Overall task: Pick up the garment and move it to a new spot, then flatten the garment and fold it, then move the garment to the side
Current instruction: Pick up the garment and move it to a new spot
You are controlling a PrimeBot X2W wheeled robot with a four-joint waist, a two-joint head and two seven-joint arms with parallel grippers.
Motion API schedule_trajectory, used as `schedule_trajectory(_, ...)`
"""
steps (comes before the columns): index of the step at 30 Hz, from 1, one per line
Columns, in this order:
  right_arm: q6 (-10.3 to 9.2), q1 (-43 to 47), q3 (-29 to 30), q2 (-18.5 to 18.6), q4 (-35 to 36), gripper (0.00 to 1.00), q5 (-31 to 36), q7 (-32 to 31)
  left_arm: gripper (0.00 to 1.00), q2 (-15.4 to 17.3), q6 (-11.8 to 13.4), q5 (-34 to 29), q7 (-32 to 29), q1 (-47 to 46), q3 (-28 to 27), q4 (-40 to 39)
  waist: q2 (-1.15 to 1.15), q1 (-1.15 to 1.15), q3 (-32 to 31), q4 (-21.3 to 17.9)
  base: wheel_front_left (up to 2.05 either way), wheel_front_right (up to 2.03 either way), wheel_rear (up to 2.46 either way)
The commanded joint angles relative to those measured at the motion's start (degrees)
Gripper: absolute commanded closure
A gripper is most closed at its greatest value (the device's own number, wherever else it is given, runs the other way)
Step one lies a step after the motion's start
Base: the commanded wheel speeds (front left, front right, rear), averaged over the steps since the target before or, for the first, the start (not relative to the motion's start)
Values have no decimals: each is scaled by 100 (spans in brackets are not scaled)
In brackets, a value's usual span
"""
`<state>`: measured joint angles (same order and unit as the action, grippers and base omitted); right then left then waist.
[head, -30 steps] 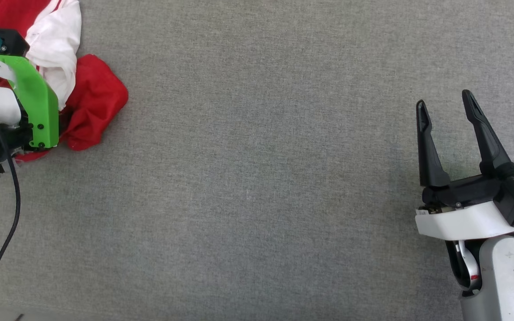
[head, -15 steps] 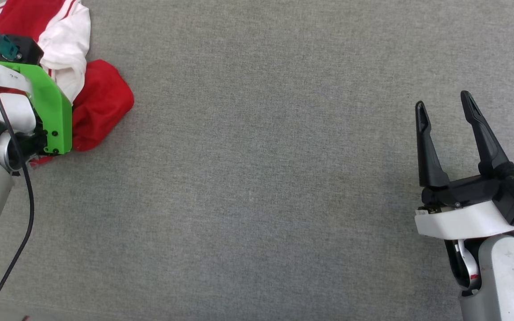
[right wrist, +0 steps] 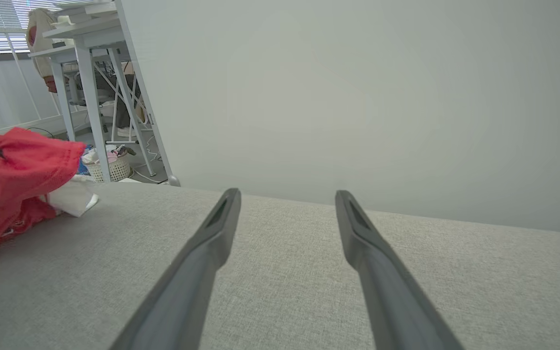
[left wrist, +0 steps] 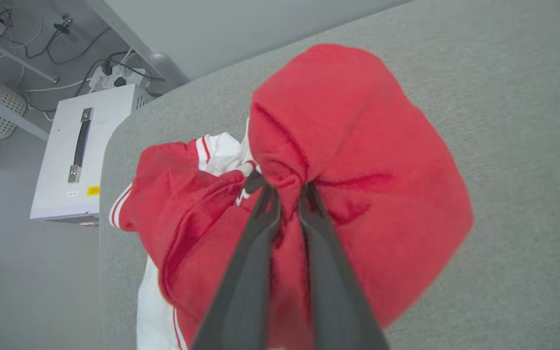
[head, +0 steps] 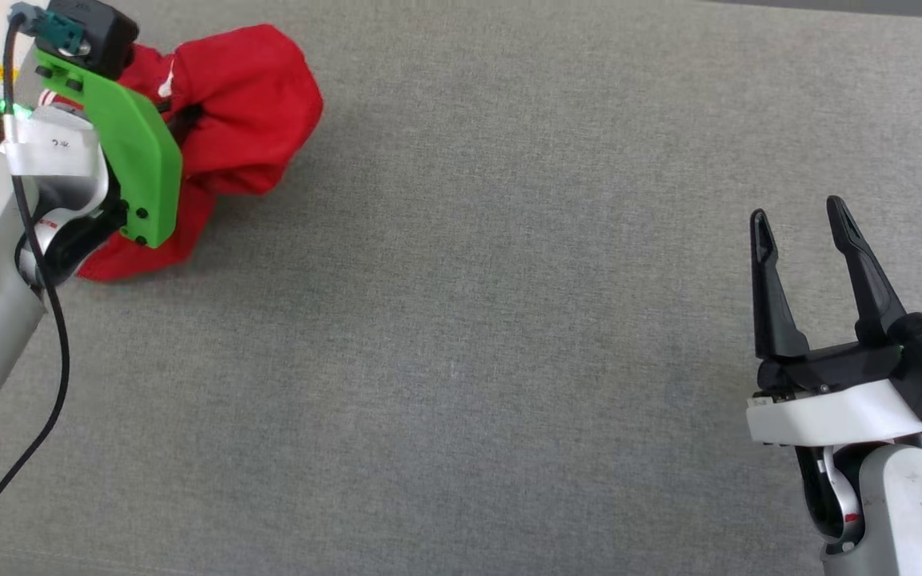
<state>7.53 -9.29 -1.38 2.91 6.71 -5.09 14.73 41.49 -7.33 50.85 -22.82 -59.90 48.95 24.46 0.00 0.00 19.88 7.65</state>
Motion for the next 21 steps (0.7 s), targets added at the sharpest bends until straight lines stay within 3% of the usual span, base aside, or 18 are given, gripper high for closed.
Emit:
schedule_trajectory(1, -4, 75, 20, 0, -13, 0, -87, 27, 100, -17, -15, -155, 102, -166, 63, -148, 0, 0, -186, -148, 0, 0, 0)
schedule_trajectory(10, -4, 132, 175, -2, -5, 0, -361, 27, 100, -367, -15, -593, 336, -608, 399, -904, 0, 0, -336, -759, 0, 0, 0)
schedule_trajectory(21, -4, 246, 524, -2, -17, 0, -599, 27, 100, -1411, -15, -866, 667, -1307, 1034, -1416, 0, 0, -364, -1454, 0, 0, 0)
